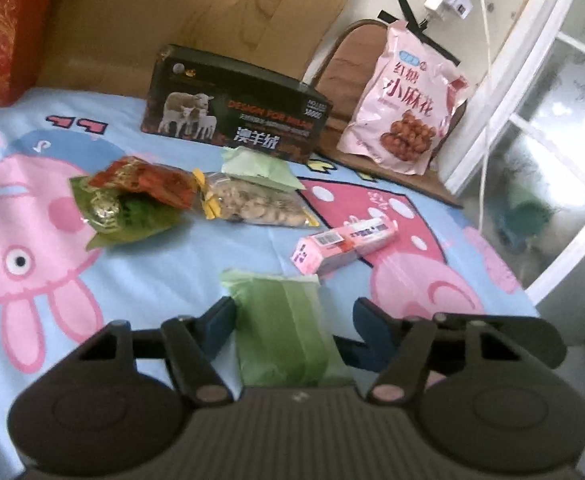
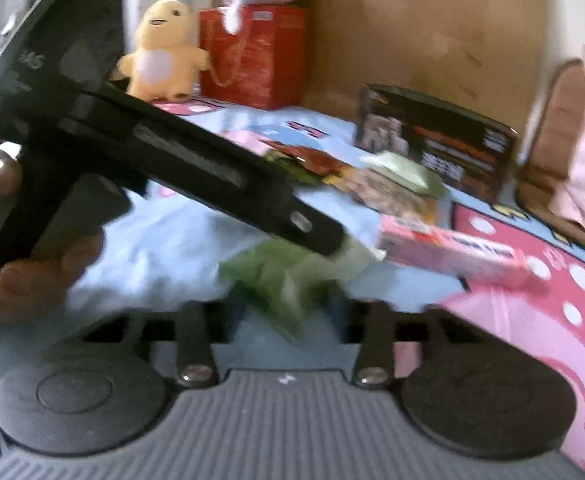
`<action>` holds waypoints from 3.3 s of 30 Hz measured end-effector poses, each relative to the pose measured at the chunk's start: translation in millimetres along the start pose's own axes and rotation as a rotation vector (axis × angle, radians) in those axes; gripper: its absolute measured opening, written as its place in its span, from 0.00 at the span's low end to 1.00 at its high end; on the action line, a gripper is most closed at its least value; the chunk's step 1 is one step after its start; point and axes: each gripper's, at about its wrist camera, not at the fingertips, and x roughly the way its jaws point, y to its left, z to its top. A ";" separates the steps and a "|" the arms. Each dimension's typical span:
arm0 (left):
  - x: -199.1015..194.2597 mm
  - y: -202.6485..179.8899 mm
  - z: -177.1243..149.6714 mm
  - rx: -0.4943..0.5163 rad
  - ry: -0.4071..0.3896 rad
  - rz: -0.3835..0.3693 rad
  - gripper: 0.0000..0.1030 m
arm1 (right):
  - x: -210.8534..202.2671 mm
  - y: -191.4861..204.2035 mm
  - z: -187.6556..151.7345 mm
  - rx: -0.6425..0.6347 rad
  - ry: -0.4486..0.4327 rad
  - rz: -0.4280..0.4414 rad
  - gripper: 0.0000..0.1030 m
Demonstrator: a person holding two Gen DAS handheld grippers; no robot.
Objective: Organize snacks
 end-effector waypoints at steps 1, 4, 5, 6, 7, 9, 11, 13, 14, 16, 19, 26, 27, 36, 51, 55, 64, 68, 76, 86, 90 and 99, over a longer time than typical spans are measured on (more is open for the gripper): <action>-1.7 2.1 1.5 -0.020 0.004 -0.002 0.62 | -0.2 2.7 -0.1 -0.026 -0.007 -0.006 0.33; -14.0 9.7 13.2 -0.091 -0.019 -0.051 0.59 | -9.0 0.5 2.7 -0.023 -0.063 0.011 0.32; -18.8 10.6 20.4 -0.102 -0.032 -0.067 0.59 | -14.5 -1.0 6.1 -0.019 -0.094 0.014 0.31; -22.9 10.2 29.7 -0.109 -0.052 -0.080 0.59 | -20.2 -3.4 10.9 -0.015 -0.134 0.013 0.31; -25.3 8.4 39.4 -0.106 -0.068 -0.083 0.59 | -24.4 -6.6 15.9 -0.010 -0.165 0.012 0.30; -27.4 0.8 63.9 -0.071 -0.105 -0.071 0.58 | -27.9 -14.7 29.7 -0.002 -0.221 0.001 0.30; -24.8 -6.4 91.3 -0.034 -0.136 -0.051 0.58 | -24.9 -24.2 46.2 -0.015 -0.267 -0.024 0.30; -20.7 -11.6 114.7 -0.003 -0.166 -0.035 0.59 | -21.1 -34.5 60.6 -0.033 -0.311 -0.051 0.30; -17.0 -13.4 129.1 0.010 -0.182 -0.027 0.59 | -18.0 -40.8 69.3 -0.044 -0.334 -0.067 0.30; -6.8 -14.3 152.1 0.019 -0.198 -0.019 0.58 | -8.7 -55.8 86.4 -0.059 -0.364 -0.096 0.30; 19.6 -11.5 184.5 0.016 -0.194 -0.012 0.58 | 6.9 -77.8 104.5 -0.068 -0.384 -0.136 0.30; 90.7 -9.5 218.9 0.041 -0.175 0.066 0.77 | 63.7 -138.0 120.6 0.004 -0.337 -0.224 0.30; 97.6 -7.1 218.4 0.033 -0.153 0.086 0.77 | 74.0 -145.2 121.5 0.019 -0.311 -0.243 0.31; 60.4 46.4 161.3 -0.088 -0.092 -0.033 0.77 | 49.9 -199.4 77.0 0.474 -0.225 -0.066 0.33; 86.0 40.8 118.2 -0.112 0.078 -0.002 0.48 | 63.2 -115.3 55.5 0.320 -0.016 0.022 0.32; 53.6 40.2 110.1 -0.130 0.040 -0.045 0.48 | 40.3 -96.3 59.1 0.286 -0.091 0.028 0.24; 1.4 25.7 50.7 -0.021 0.038 -0.001 0.55 | 7.5 -35.4 41.8 0.235 -0.119 0.181 0.27; -26.2 32.3 32.2 -0.054 -0.012 0.046 0.63 | 3.5 -18.4 28.0 0.235 -0.080 0.339 0.30; -65.1 53.2 7.9 -0.245 -0.059 -0.007 0.74 | -11.3 -57.9 17.1 0.239 -0.106 0.222 0.57; -32.0 40.1 1.7 -0.253 -0.009 0.051 0.75 | 20.1 -39.9 5.9 0.129 -0.032 0.320 0.55; -25.6 41.9 6.5 -0.211 -0.026 0.087 0.76 | 14.6 -35.7 6.8 0.092 -0.044 0.459 0.52; -26.6 43.4 5.4 -0.124 -0.012 0.045 0.80 | 13.6 -31.7 7.1 0.097 -0.017 0.469 0.52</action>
